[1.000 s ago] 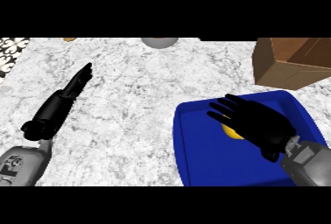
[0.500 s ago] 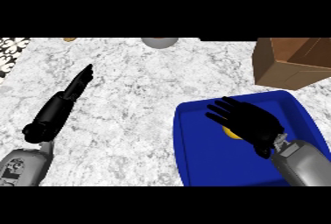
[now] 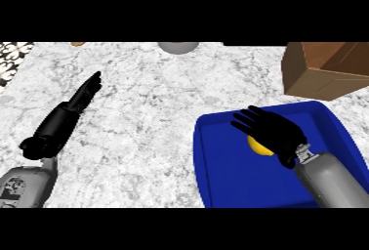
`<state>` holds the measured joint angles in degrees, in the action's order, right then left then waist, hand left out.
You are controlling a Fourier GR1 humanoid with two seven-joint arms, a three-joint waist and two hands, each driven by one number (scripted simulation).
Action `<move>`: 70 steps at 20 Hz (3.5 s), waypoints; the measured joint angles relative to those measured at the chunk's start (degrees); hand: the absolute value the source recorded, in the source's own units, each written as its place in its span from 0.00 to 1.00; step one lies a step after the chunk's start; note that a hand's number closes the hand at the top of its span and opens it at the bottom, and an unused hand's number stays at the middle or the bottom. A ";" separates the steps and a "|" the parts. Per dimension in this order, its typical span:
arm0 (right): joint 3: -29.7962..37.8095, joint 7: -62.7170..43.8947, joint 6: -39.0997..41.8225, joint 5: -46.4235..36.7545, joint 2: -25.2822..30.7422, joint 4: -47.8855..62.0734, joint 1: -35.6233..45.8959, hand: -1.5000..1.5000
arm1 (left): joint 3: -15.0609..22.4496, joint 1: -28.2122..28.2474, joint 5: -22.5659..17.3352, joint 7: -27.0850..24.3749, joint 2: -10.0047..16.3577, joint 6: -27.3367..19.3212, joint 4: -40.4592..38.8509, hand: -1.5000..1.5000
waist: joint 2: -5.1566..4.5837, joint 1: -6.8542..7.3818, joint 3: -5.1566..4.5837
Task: Pick the lemon from the tray and place it in the cardboard box
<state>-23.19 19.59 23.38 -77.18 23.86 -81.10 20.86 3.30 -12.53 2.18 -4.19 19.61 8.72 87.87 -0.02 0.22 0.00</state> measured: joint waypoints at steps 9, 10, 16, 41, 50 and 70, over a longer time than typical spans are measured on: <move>1.89 6.05 -3.69 -3.07 -1.49 5.67 1.75 1.00 | -1.22 -0.66 2.08 0.91 -2.43 1.09 0.28 0.50 | 0.31 -0.06 -0.18; 1.98 6.93 -5.03 -3.29 -1.61 6.31 1.99 1.00 | -1.46 -1.46 2.11 1.16 -2.47 1.30 -0.14 0.50 | 0.37 -0.08 -0.22; 3.30 10.51 -12.56 -4.13 -2.99 7.50 2.65 1.00 | -1.82 0.02 3.11 0.00 -3.37 1.70 -0.03 0.50 | 0.51 -0.09 -0.32; 20.77 19.13 0.06 26.82 -5.00 -23.49 -5.40 1.00 | -4.05 0.24 3.98 0.09 -3.65 3.17 -0.05 0.50 | 0.22 -0.87 -0.04; 37.77 1.53 6.77 37.29 -6.74 -15.72 7.73 1.00 | -3.69 -0.36 4.44 0.70 -4.37 3.25 0.41 0.50 | 0.01 0.02 -0.03; 33.88 12.66 0.78 21.50 12.52 39.32 31.95 1.00 | -2.87 -2.19 5.37 -0.62 -5.68 4.45 -0.60 0.50 | -1.10 2.58 0.05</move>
<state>10.69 32.25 24.16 -55.68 36.38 -41.79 52.82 0.43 -14.71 7.55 -4.81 13.93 13.18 87.27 -1.12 2.80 0.05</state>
